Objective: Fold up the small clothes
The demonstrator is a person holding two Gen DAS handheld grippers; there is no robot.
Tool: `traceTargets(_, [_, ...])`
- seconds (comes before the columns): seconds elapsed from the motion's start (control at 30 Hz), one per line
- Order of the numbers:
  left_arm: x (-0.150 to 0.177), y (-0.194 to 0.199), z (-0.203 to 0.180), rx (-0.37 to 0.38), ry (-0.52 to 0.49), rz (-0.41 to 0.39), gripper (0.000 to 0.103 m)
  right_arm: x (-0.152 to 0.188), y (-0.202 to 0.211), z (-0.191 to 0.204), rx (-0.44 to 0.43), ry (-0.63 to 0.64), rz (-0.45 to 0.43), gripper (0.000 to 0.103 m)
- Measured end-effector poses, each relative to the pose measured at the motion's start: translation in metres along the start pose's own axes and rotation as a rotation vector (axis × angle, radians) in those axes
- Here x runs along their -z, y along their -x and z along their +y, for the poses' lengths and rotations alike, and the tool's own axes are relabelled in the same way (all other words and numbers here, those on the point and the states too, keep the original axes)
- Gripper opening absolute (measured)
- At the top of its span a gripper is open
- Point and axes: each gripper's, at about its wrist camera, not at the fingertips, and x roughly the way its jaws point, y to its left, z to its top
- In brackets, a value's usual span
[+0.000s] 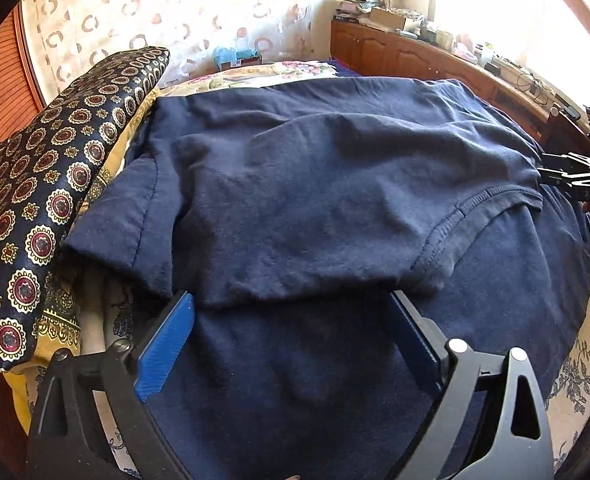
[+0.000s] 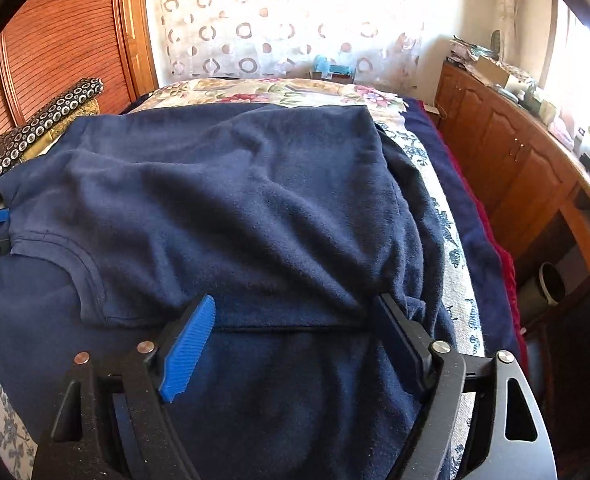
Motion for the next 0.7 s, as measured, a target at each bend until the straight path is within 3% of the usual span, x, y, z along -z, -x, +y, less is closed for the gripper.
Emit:
traceTargets(0.13, [-0.001,-0.001,0.000,0.002,0.002,0.000,0.096,0.002,0.004,0.001,0.004,0.005,-0.003,0.083])
traceTargets(0.27, [-0.002,-0.002,0.001,0.003,0.002,0.000,0.096,0.031,0.010,0.016,-0.002,-0.018,-0.011,0.083])
traceTargets(0.47, [-0.002,-0.002,0.001,0.002,0.002,0.000,0.096,0.049,0.022,0.013,-0.045,-0.058,0.010,0.083])
traceTargets(0.7, [-0.002,-0.002,0.001,0.002,0.002,0.000,0.096,0.026,0.008,0.009,-0.042,-0.096,0.008,0.083])
